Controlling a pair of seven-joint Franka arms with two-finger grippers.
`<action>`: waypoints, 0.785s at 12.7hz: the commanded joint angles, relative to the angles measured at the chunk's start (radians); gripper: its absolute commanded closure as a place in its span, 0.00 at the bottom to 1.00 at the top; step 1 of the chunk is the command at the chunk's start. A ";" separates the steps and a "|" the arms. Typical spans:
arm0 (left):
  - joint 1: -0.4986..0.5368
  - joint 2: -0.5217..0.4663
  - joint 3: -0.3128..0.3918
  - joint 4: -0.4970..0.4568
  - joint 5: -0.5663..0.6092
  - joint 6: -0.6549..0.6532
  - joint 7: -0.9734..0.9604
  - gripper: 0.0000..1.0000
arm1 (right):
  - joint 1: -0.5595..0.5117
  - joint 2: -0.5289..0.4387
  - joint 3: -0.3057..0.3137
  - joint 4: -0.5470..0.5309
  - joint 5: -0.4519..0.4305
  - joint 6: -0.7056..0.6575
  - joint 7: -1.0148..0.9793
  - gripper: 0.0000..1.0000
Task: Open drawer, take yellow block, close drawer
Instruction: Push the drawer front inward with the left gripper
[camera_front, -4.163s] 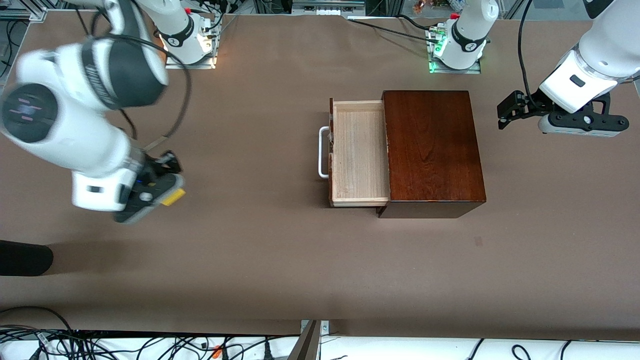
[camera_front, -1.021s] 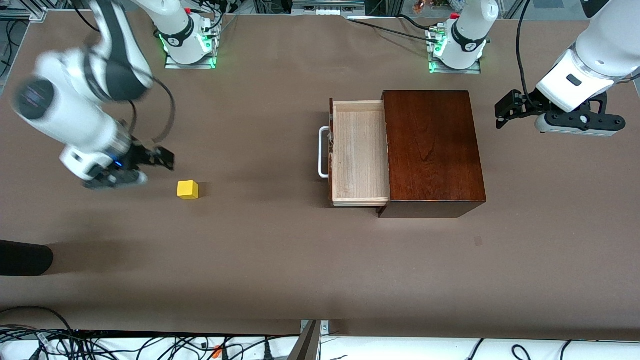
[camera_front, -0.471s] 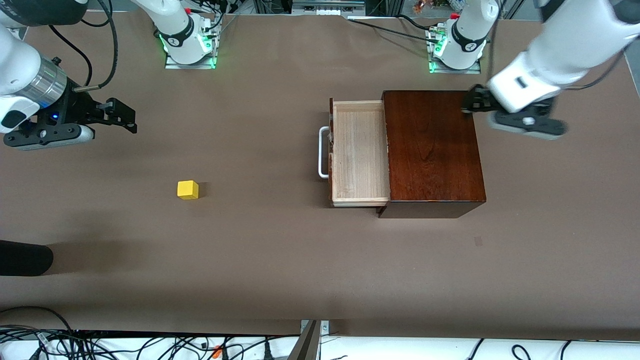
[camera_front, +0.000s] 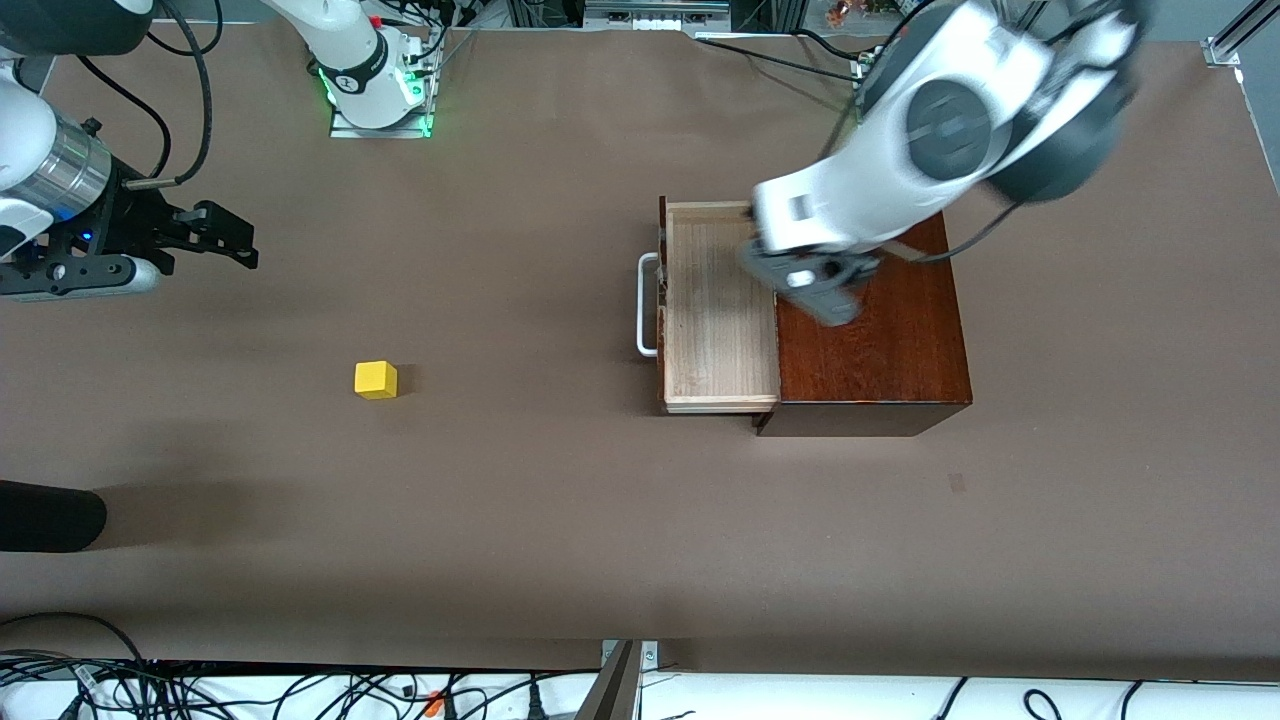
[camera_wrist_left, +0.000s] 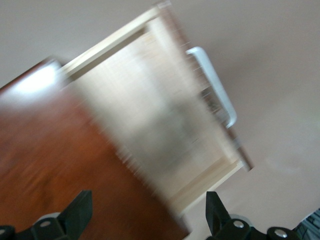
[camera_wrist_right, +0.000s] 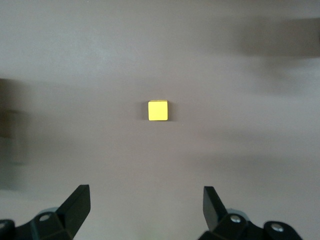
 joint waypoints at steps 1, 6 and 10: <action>-0.145 0.194 0.011 0.215 -0.003 0.067 0.115 0.00 | -0.007 0.015 -0.002 0.038 0.009 -0.025 0.009 0.00; -0.334 0.314 0.018 0.207 0.326 0.423 0.468 1.00 | -0.007 0.018 0.000 0.036 0.012 -0.008 0.027 0.00; -0.365 0.377 0.012 0.134 0.394 0.434 0.641 1.00 | -0.010 0.023 -0.002 0.036 0.012 0.022 0.027 0.00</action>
